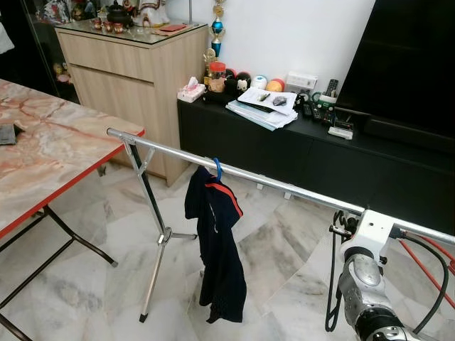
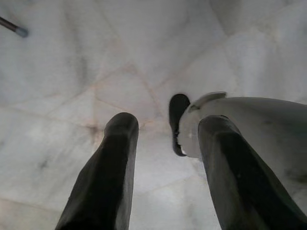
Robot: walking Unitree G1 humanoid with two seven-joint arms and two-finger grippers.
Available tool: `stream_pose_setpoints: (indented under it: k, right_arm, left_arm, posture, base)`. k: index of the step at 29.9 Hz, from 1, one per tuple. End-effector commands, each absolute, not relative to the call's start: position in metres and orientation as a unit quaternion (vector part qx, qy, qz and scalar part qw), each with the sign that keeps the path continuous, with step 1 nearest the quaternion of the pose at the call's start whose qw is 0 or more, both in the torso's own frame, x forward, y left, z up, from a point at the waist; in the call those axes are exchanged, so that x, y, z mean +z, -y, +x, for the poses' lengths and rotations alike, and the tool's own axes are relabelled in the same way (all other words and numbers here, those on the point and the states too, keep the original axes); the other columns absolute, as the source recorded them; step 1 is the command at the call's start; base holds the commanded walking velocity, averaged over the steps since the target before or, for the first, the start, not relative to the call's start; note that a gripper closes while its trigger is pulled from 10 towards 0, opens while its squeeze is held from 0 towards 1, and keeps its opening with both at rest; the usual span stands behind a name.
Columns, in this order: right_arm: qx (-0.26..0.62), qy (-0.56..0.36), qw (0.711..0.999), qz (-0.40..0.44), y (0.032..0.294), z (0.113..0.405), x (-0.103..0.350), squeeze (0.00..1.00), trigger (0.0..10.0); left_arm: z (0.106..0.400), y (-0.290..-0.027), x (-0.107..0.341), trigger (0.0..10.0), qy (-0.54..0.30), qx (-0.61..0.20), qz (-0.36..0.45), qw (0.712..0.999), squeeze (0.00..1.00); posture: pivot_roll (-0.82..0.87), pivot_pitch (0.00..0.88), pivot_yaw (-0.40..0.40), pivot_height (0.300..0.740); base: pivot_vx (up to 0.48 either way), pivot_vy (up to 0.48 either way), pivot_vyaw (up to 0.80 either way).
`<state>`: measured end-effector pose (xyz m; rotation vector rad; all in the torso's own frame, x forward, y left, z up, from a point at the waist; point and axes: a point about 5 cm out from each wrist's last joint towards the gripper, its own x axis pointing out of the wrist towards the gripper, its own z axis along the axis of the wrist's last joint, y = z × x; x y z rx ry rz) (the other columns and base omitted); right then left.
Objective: Hang hanger
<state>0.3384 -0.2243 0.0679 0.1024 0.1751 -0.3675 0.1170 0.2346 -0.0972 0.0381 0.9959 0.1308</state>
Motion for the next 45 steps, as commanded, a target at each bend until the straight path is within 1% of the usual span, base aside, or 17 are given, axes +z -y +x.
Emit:
stream_pose_setpoints:
  k: [1, 12, 14, 16, 19, 28, 31, 33, 35, 36, 40, 41, 43, 44, 45]
  right_arm:
    - [-0.182, -0.092, 0.978, 0.047, 0.227, 0.335, 0.064, 0.71, 10.0]
    - [-0.177, -0.081, 0.98, 0.04, 0.227, 0.326, 0.057, 0.7, 10.0]
    - [-0.18, -0.068, 0.981, 0.028, 0.228, 0.324, 0.059, 0.7, 10.0]
    - [-0.177, -0.044, 0.983, 0.023, 0.229, 0.323, 0.062, 0.67, 10.0]
    - [-0.173, -0.021, 0.984, 0.025, 0.229, 0.321, 0.066, 0.66, 10.0]
    - [-0.168, -0.002, 0.986, 0.015, 0.232, 0.308, 0.061, 0.66, 10.0]
    - [-0.175, 0.004, 0.984, 0.003, 0.235, 0.299, 0.059, 0.66, 10.0]
    - [-0.196, 0.012, 0.98, -0.012, 0.244, 0.284, 0.057, 0.64, 10.0]
    - [-0.211, 0.017, 0.977, -0.019, 0.249, 0.277, 0.056, 0.64, 10.0]
    - [-0.23, 0.026, 0.972, -0.027, 0.255, 0.268, 0.058, 0.63, 10.0]
    - [-0.281, 0.025, 0.958, -0.045, 0.268, 0.249, 0.057, 0.62, 10.0]
    - [-0.317, 0.009, 0.948, -0.038, 0.275, 0.237, 0.052, 0.56, 10.0]
    - [-0.334, -0.011, 0.942, -0.037, 0.278, 0.231, 0.047, 0.54, 10.0]
    - [-0.337, -0.032, 0.94, -0.033, 0.278, 0.228, 0.04, 0.31, 10.0]
    - [-0.344, -0.066, 0.937, -0.023, 0.278, 0.225, 0.029, 0.0, 10.0]
  left_arm:
    - [0.112, -0.231, -0.1, 10.0, -0.49, 0.057, 0.028, 0.869, 0.0]
    - [0.109, -0.226, -0.102, 10.0, -0.49, 0.053, 0.028, 0.87, 0.0]
    - [0.109, -0.226, -0.102, 10.0, -0.49, 0.054, 0.029, 0.87, 0.0]
    - [0.108, -0.228, -0.101, 10.0, -0.49, 0.054, 0.03, 0.87, 0.0]
    - [0.106, -0.231, -0.101, 10.0, -0.489, 0.054, 0.031, 0.87, 0.0]
    - [0.103, -0.237, -0.1, 10.0, -0.491, 0.055, 0.032, 0.869, 0.0]
    - [0.102, -0.239, -0.1, 10.0, -0.492, 0.055, 0.032, 0.868, 0.0]
    - [0.101, -0.24, -0.1, 10.0, -0.494, 0.056, 0.032, 0.867, 0.0]
    - [0.1, -0.24, -0.1, 10.0, -0.494, 0.057, 0.031, 0.867, 0.0]
    - [0.098, -0.241, -0.1, 10.0, -0.495, 0.058, 0.031, 0.866, 0.0]
    - [0.096, -0.241, -0.101, 10.0, -0.498, 0.058, 0.032, 0.865, 0.0]
    - [0.095, -0.242, -0.101, 10.0, -0.499, 0.058, 0.032, 0.864, 0.0]
    - [0.095, -0.242, -0.101, 10.0, -0.5, 0.058, 0.033, 0.863, 0.0]
    - [0.094, -0.242, -0.101, 10.0, -0.501, 0.058, 0.033, 0.863, 0.0]
    - [0.094, -0.243, -0.101, 10.0, -0.502, 0.058, 0.033, 0.863, 0.0]
  posture:
    - [0.09, 0.0, -0.053, 0.74]
    - [0.09, 0.0, -0.053, 0.74]
    - [0.09, 0.0, -0.053, 0.74]
    - [0.09, 0.0, -0.052, 0.74]
    - [0.09, 0.0, -0.053, 0.74]
    - [0.08, 0.0, -0.056, 0.74]
    - [0.08, 0.0, -0.059, 0.74]
    - [0.09, 0.0, -0.062, 0.74]
    - [0.09, 0.0, -0.063, 0.74]
    - [0.08, 0.0, -0.061, 0.74]
    - [0.08, 0.0, -0.059, 0.74]
    - [0.07, 0.0, -0.056, 0.74]
    - [0.07, 0.0, -0.055, 0.74]
    - [0.07, 0.0, -0.053, 0.74]
    - [0.07, 0.0, -0.051, 0.74]
  base:
    - [0.0, 0.0, 0.0]
    - [0.0, 0.0, 0.0]
    - [0.0, 0.0, 0.0]
    - [0.0, 0.0, 0.0]
    - [0.0, 0.0, 0.0]
    - [0.0, 0.0, 0.0]
    - [0.0, 0.0, 0.0]
    - [0.0, 0.0, 0.0]
    - [0.0, 0.0, 0.0]
    - [0.0, 0.0, 0.0]
    - [0.0, 0.0, 0.0]
    - [0.0, 0.0, 0.0]
    - [0.0, 0.0, 0.0]
    - [0.0, 0.0, 0.0]
    - [0.0, 0.0, 0.0]
